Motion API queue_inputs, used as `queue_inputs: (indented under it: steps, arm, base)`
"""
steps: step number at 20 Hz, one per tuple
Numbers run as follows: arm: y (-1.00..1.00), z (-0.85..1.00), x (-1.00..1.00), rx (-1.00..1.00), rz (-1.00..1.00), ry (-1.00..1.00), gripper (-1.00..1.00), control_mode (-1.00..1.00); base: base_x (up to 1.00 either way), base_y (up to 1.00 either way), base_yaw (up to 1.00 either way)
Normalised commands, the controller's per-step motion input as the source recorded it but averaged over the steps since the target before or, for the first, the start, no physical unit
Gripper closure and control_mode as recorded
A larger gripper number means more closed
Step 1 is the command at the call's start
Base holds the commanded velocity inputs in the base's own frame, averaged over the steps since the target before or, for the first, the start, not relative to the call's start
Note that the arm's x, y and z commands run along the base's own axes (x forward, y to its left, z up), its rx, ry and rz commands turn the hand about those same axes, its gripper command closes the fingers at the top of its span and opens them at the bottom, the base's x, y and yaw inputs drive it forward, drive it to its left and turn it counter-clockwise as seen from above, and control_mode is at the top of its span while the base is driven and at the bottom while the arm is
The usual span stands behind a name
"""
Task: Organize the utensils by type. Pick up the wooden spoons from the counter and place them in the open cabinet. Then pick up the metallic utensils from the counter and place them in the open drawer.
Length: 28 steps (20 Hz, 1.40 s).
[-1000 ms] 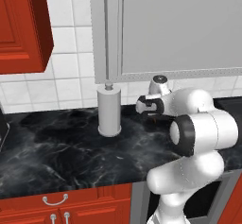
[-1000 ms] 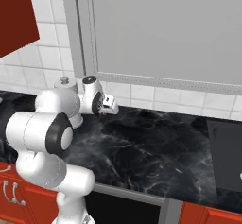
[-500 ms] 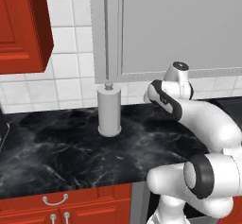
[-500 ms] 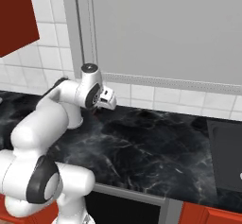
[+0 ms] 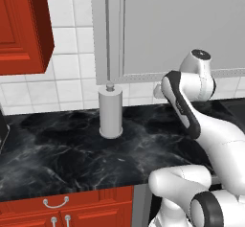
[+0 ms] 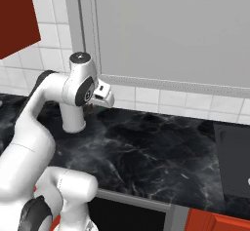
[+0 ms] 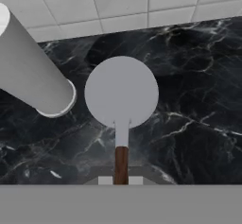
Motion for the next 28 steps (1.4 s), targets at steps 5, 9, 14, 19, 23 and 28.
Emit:
queue_inputs:
  steps: [5, 9, 14, 19, 23, 28]
  arm:
    - [0.0, 0.61, -0.64, 0.0, 0.0, 0.0, 1.0, -1.0]
    - [0.01, 0.46, -0.6, 0.0, 0.0, 0.0, 1.0, -1.0]
    - [0.07, 0.3, -0.5, 0.0, 0.0, 0.0, 1.0, -1.0]
    - [0.0, 0.11, -0.28, 0.01, 0.0, 0.0, 1.0, -1.0]
    - [0.0, 0.0, 0.0, 0.0, 0.0, 0.0, 1.0, 1.0]
    - [0.0, 0.0, 0.0, 0.0, 0.0, 0.0, 1.0, 1.0]
  base:
    - [0.0, 0.0, 0.0]
    - [0.0, 0.0, 0.0]
    - [0.0, 0.0, 0.0]
    - [0.0, 0.0, 0.0]
    - [-0.02, 0.0, 0.0]
    - [-0.41, 0.02, 0.31]
